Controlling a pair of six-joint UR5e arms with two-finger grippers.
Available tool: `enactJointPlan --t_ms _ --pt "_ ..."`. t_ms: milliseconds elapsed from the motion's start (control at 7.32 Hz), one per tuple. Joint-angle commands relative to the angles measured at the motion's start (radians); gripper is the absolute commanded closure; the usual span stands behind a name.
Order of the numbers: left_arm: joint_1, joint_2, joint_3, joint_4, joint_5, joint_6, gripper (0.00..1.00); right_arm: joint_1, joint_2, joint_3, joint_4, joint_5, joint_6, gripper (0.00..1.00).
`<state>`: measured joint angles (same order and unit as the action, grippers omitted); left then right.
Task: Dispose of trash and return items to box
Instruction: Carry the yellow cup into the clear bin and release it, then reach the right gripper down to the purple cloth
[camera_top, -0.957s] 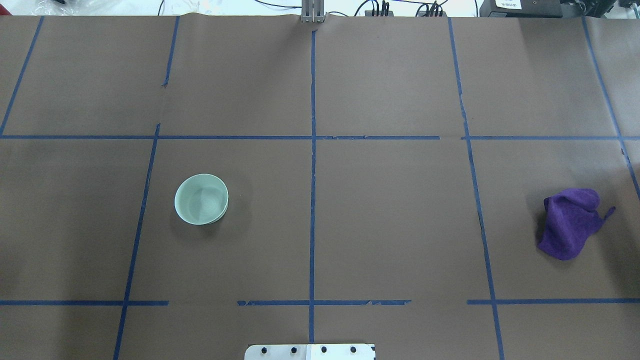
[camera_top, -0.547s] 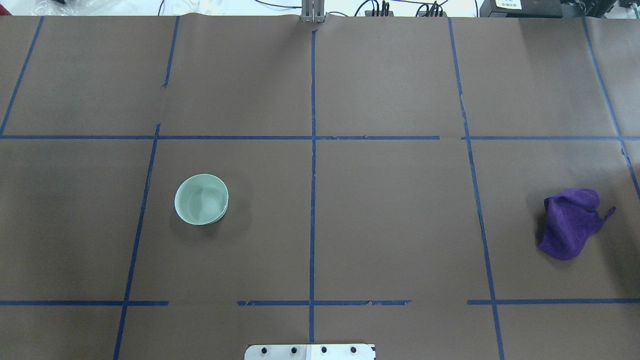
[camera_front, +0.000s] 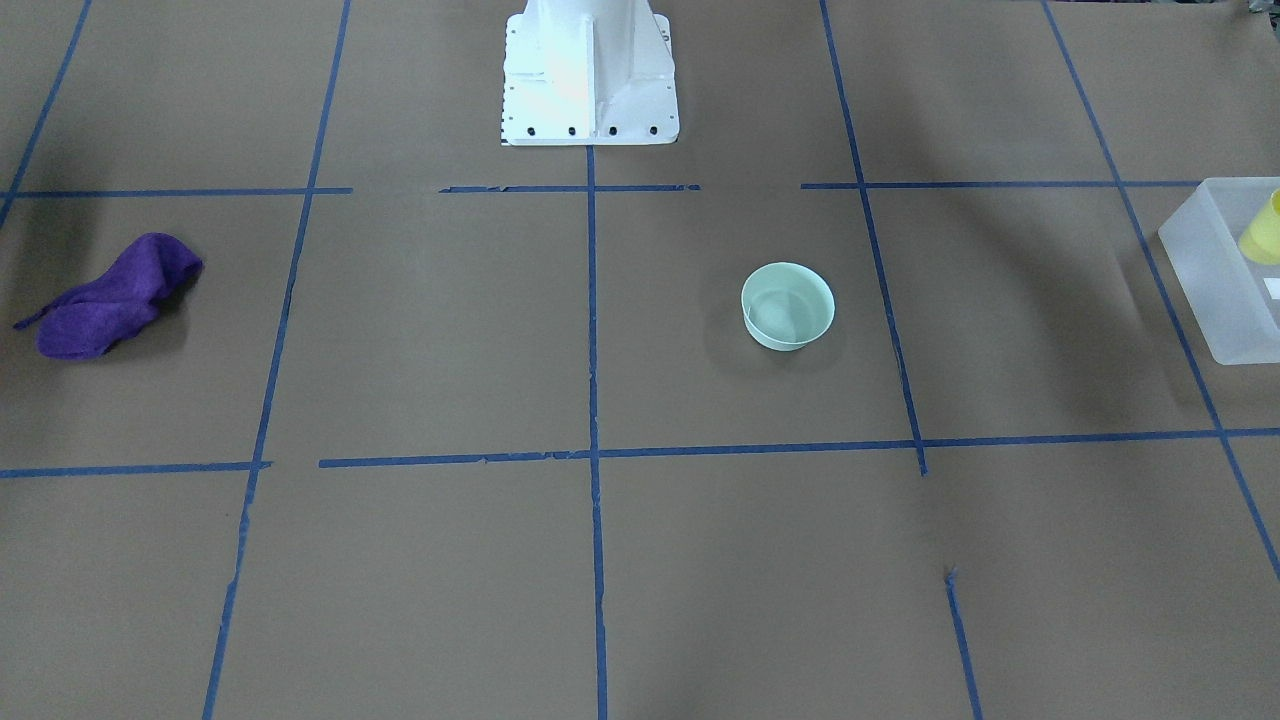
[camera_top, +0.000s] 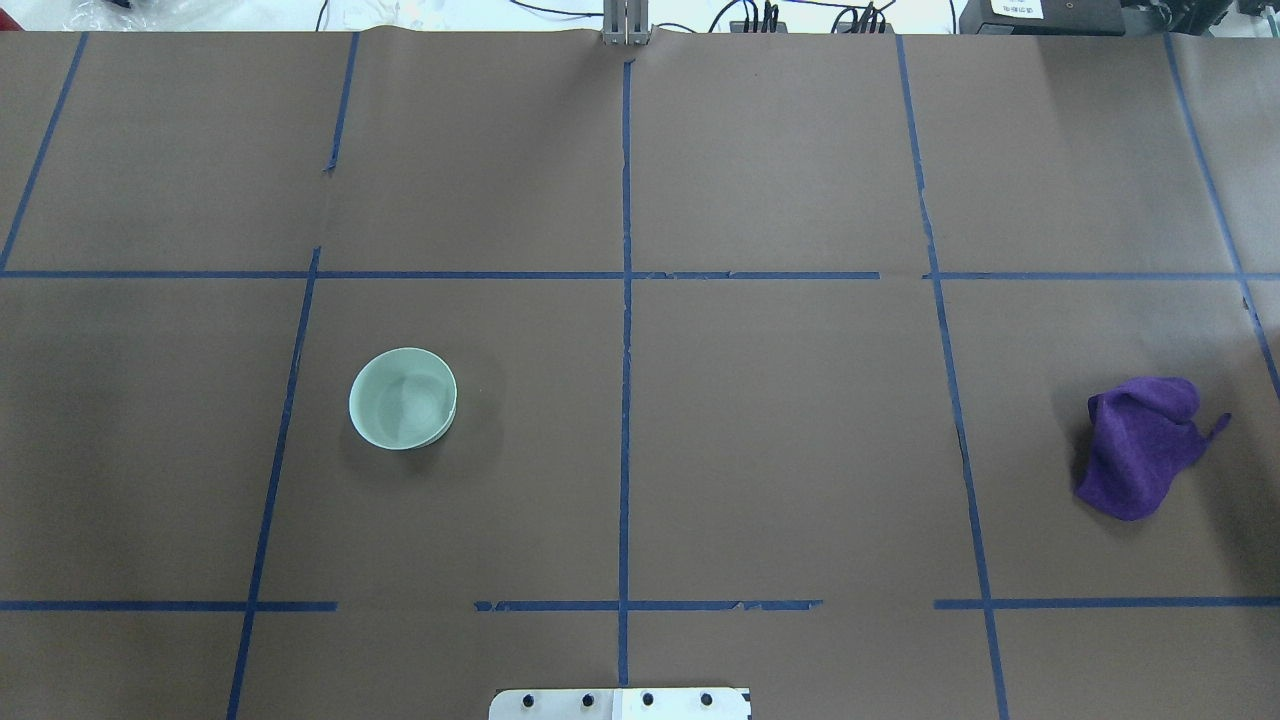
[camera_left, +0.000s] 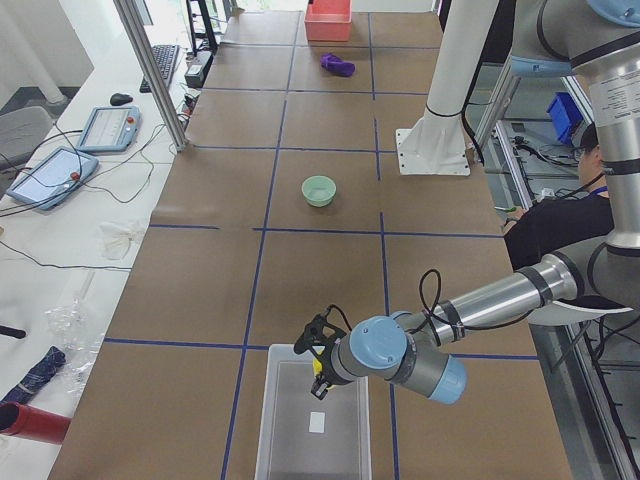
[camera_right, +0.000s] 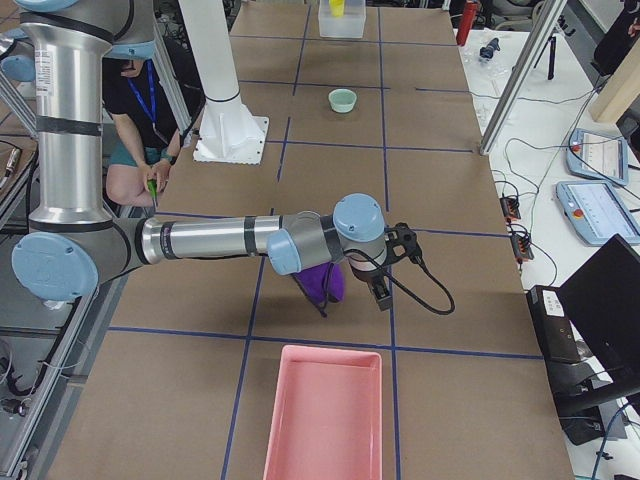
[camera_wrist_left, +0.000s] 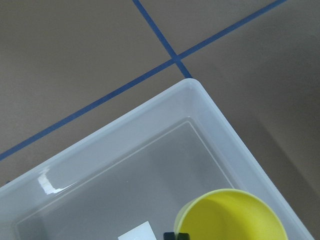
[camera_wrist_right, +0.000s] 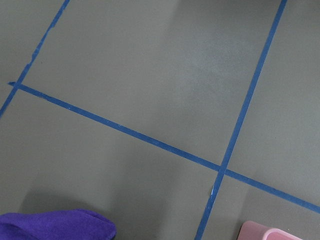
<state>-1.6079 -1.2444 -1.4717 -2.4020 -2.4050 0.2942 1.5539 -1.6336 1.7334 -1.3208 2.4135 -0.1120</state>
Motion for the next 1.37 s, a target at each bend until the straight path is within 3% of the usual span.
enactJointPlan --t_ms 0,137,273,683,820,957,1093,1230 --pt "0.055 0.014 0.014 -0.002 -0.002 0.003 1.00 0.000 0.000 -0.006 -0.002 0.001 0.000 0.00" --pt "0.081 0.017 0.016 -0.003 -0.019 0.005 0.84 0.000 0.001 -0.009 0.000 0.004 0.000 0.00" --pt "0.098 0.017 0.014 -0.008 -0.022 0.011 0.75 -0.002 0.003 -0.008 0.000 0.006 0.000 0.00" --pt "0.108 0.017 0.013 -0.031 -0.023 0.008 0.71 -0.003 0.003 -0.008 0.000 0.006 0.000 0.00" --pt "0.108 0.014 0.008 -0.061 -0.023 -0.003 0.40 -0.005 0.006 -0.006 0.000 0.007 0.002 0.00" --pt "0.106 0.000 -0.036 -0.049 -0.019 -0.007 0.17 -0.009 0.011 0.020 0.009 0.025 0.003 0.00" --pt "0.106 -0.022 -0.059 -0.039 -0.019 -0.050 0.00 -0.032 0.012 0.050 0.043 0.027 0.058 0.00" --pt "0.106 -0.058 -0.061 -0.037 -0.019 -0.094 0.00 -0.125 0.046 0.086 0.116 0.012 0.166 0.00"
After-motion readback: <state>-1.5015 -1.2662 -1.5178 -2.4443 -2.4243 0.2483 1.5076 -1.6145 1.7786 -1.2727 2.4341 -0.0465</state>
